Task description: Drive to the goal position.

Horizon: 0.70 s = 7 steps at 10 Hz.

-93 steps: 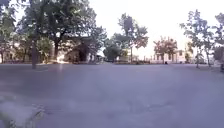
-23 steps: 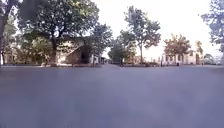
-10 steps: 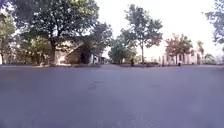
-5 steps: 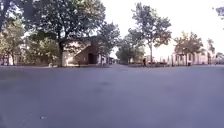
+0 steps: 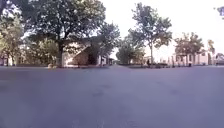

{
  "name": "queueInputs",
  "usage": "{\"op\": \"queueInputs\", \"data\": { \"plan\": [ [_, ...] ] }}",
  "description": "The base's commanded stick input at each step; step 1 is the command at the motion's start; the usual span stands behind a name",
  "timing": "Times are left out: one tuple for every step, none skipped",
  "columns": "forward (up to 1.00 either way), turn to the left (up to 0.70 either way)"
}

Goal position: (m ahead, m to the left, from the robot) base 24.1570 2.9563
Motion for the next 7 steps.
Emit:
{"op": "queueInputs", "data": {
  "plan": [
    [0.5, 0.0],
    [0.5, 0.0],
    [0.5, 0.0],
    [0.5, 0.0],
    [0.5, 0.0],
    [0.5, 0.0],
    [0.5, 0.0]
  ]
}}
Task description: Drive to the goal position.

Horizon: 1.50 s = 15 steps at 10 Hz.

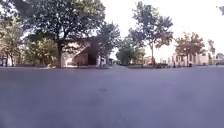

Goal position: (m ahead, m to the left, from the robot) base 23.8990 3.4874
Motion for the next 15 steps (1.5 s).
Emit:
{"op": "queueInputs", "data": {
  "plan": [
    [0.5, 0.0],
    [0.5, 0.0],
    [0.5, 0.0],
    [0.5, 0.0],
    [0.5, 0.0],
    [0.5, 0.0],
    [0.5, 0.0],
    [0.5, 0.0],
    [0.5, 0.0],
    [0.5, 0.0],
    [0.5, 0.0],
    [0.5, 0.0],
    [0.5, 0.0],
    [0.5, 0.0],
    [0.5, -0.06]
  ]
}}
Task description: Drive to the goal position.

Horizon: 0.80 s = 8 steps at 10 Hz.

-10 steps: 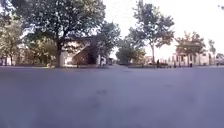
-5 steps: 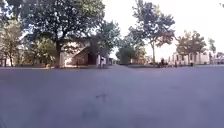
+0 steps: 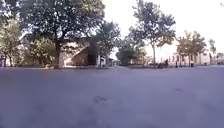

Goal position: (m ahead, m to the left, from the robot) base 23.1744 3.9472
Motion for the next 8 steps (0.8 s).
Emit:
{"op": "queueInputs", "data": {
  "plan": [
    [0.5, -0.49],
    [0.5, -0.4],
    [0.5, -0.25],
    [0.5, -0.07],
    [0.5, 0.0],
    [0.5, 0.0],
    [0.5, 0.0],
    [0.5, 0.0]
  ]
}}
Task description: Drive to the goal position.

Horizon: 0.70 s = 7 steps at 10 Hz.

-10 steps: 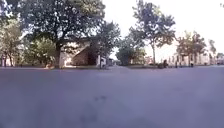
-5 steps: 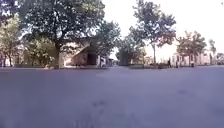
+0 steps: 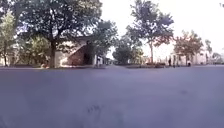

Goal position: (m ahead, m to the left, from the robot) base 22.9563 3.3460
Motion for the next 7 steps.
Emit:
{"op": "queueInputs", "data": {
  "plan": [
    [0.5, 0.0],
    [0.5, 0.0],
    [0.5, 0.0],
    [0.5, 0.0],
    [0.5, 0.0],
    [0.5, 0.0],
    [0.5, 0.0]
  ]
}}
